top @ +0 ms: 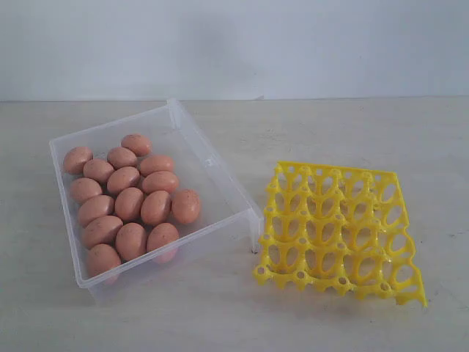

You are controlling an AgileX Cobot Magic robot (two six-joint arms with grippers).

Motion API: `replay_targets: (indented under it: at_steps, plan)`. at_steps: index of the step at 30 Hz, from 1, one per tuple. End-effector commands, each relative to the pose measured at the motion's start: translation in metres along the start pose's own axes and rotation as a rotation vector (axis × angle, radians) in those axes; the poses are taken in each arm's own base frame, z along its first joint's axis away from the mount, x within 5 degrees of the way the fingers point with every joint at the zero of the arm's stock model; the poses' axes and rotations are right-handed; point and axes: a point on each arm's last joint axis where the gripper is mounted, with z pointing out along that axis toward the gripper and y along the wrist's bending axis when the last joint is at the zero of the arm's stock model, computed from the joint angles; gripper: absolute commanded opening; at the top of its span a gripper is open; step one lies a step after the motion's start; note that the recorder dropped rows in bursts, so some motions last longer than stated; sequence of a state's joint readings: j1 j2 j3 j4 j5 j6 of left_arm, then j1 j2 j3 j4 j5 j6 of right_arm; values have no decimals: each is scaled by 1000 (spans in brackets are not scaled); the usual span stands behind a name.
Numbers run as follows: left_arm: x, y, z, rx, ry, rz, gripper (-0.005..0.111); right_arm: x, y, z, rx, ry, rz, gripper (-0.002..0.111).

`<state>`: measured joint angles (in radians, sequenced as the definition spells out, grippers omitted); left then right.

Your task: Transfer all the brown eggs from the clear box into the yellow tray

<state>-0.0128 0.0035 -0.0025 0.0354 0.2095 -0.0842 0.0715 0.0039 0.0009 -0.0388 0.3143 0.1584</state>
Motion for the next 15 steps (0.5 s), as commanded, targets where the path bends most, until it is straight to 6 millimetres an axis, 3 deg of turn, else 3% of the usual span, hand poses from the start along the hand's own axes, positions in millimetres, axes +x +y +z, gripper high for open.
replay_targets:
  at_steps: [1, 4, 13, 15]
  plan:
    - [0, 0, 0, -2, -4, -1, 4, -19, 5, -2, -84, -197, 295, 0]
    - [0, 0, 0, -2, -4, -1, 4, -33, 3, -7, -137, -352, 561, 0]
    - [0, 0, 0, -2, -4, -1, 4, -64, -10, -27, -147, -792, 635, 0]
    - [0, 0, 0, -2, -4, -1, 4, -69, -19, -35, -116, -922, 730, 0]
